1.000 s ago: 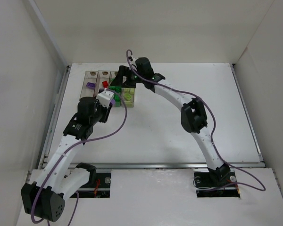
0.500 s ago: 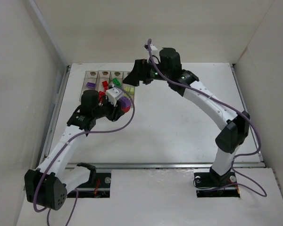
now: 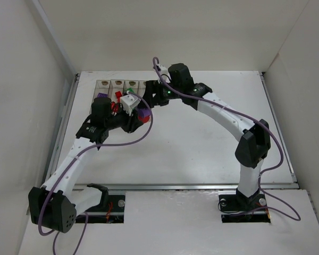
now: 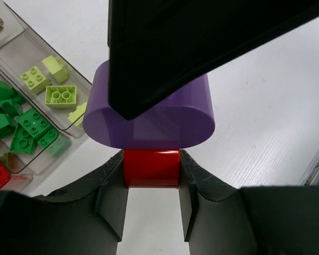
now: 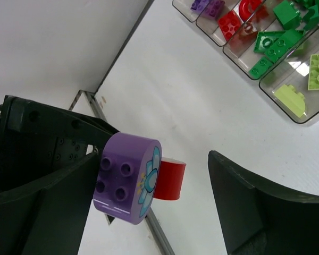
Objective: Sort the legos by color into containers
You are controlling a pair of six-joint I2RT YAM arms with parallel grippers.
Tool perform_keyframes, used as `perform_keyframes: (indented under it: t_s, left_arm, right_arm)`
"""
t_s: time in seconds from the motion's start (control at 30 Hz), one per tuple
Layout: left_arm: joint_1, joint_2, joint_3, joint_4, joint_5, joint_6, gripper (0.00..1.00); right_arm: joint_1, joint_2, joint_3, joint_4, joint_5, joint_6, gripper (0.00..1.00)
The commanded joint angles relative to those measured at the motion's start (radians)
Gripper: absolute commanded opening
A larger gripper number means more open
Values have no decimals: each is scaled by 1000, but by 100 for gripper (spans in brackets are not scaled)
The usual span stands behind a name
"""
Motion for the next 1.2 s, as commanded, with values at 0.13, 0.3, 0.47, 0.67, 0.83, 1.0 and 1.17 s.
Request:
perform_keyframes:
  t_s: [0.13,0.3,0.47,0.67,0.83,1.0,1.17]
  left_arm:
    - [1,33,52,37,-71,-2,0]
    - [1,42,62,37,-100,-2,0]
    - [1,42,84,48,-91,-2,0]
    - [1,42,73,39,-91,-2,0]
    - [1,42,73,39,-114,-2,0]
    - [1,42,30,-1,-175,58,0]
    - [25,79,-11,-70,-302,101,0]
  right_arm:
    - [13,-38,42,-13,-26,-47,87]
    - [22,-9,72,-26,-40,-47,82]
    - [31,101,186,-118,-79,-67,76]
    - [31,121,209,-99,-89,-67,60]
    - [31,121,209,-99,-89,-67,18]
    - [0,66,145,-48,-2,-36,0]
    - [-113,-78,-30,118,140,116,0]
